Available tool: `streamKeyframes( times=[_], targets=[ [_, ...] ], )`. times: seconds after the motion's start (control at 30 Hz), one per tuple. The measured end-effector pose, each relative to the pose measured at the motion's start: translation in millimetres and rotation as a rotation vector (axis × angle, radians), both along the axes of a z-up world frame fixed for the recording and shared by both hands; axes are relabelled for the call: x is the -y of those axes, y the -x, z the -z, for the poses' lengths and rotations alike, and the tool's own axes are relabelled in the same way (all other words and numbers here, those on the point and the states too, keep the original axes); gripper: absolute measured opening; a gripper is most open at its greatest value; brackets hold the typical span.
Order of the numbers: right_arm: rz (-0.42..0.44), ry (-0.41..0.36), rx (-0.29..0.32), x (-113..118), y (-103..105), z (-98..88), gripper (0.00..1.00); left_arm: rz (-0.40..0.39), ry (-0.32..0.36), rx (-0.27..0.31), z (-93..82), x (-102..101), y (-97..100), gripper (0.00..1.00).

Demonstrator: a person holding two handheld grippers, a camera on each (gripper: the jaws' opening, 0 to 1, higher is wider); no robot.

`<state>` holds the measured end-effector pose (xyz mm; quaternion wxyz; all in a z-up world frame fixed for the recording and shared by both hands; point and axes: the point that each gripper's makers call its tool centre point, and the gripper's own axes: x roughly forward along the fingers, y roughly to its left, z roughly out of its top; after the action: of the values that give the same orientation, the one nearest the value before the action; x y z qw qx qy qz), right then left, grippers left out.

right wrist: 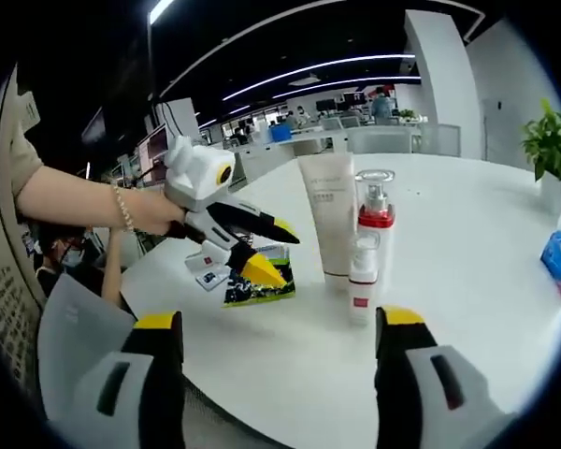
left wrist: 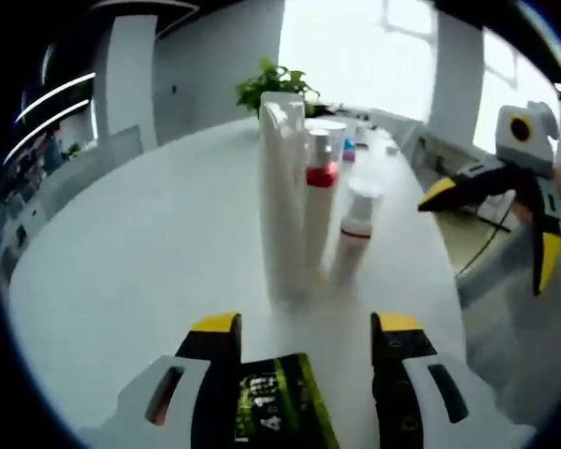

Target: Arrange the skincare products in the storage area until every visible bottle or jar stands upright without overlapping.

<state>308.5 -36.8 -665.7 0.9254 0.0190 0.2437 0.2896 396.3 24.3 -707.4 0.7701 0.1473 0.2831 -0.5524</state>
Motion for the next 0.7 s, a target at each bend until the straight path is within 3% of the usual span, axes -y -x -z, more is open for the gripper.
streamKeyframes(
  times=[0.27, 0.7],
  targets=[
    [-0.039, 0.012, 0.006, -8.2, 4.3, -1.6, 0.87, -0.122, 0.000, -0.028, -3.3, -38.8, 21.0, 0.63],
    [-0.091, 0.025, 0.010, -18.2, 15.1, -5.4, 0.91, -0.329, 0.056, -0.066, -14.9, -98.2, 61.4, 0.74]
  ],
)
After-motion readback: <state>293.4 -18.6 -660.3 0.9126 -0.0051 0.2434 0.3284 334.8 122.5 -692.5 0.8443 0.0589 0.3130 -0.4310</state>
